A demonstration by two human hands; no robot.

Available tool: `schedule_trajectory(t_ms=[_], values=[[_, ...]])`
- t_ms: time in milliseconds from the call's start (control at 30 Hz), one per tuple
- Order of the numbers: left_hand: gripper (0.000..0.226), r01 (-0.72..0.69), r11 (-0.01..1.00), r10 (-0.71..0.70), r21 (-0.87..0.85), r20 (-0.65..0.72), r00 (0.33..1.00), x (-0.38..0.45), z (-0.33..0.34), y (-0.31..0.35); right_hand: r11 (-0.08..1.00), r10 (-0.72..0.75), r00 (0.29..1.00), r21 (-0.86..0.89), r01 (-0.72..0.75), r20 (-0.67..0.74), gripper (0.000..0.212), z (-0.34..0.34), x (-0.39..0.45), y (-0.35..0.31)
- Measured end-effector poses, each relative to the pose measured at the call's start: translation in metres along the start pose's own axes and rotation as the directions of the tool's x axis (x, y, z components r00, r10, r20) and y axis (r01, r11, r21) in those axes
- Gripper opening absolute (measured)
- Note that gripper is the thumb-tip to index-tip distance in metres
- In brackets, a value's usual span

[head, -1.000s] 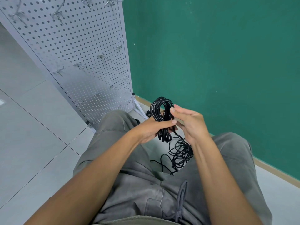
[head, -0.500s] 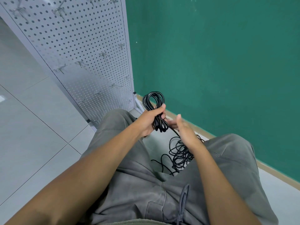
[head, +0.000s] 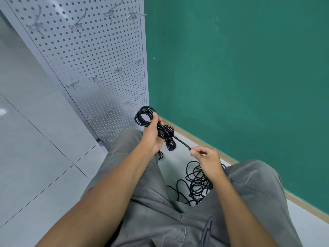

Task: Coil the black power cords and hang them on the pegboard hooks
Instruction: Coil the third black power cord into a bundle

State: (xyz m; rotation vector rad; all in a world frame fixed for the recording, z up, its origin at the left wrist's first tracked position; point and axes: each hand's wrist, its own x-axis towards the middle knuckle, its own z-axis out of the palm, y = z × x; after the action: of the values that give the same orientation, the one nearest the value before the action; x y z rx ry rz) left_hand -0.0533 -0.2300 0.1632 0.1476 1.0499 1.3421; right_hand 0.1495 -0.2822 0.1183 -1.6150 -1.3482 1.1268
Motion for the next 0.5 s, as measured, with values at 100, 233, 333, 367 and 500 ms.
schedule_trajectory(t_ms=[100, 233, 333, 367, 500], values=[[0.038, -0.054, 0.998, 0.057, 0.032, -0.069, 0.996, 0.005, -0.003, 0.000, 1.000, -0.005, 0.999, 0.029, 0.003, 0.045, 0.008, 0.003, -0.007, -0.009], [0.048, -0.109, 0.948, 0.137, 0.298, -0.072, 0.988, 0.006, -0.005, -0.002, 0.995, -0.049, 0.997, 0.089, 0.043, 0.063, 0.016, 0.006, -0.010, -0.027], [0.047, -0.143, 0.850, 0.169, 0.507, -0.005, 0.986, -0.001, -0.003, -0.012, 0.988, -0.109, 0.992, 0.119, 0.100, 0.068, 0.018, 0.007, -0.012, -0.042], [0.044, -0.172, 0.818, 0.180, 0.549, 0.040, 0.983, -0.007, -0.001, -0.017, 0.984, -0.124, 0.991, 0.135, 0.116, 0.053, 0.018, 0.007, -0.012, -0.046], [0.044, -0.284, 0.671, 0.131, 0.685, 0.268, 0.955, -0.022, 0.006, -0.039, 0.963, -0.137, 0.991, 0.234, 0.135, -0.010, 0.014, 0.002, -0.010, -0.053]])
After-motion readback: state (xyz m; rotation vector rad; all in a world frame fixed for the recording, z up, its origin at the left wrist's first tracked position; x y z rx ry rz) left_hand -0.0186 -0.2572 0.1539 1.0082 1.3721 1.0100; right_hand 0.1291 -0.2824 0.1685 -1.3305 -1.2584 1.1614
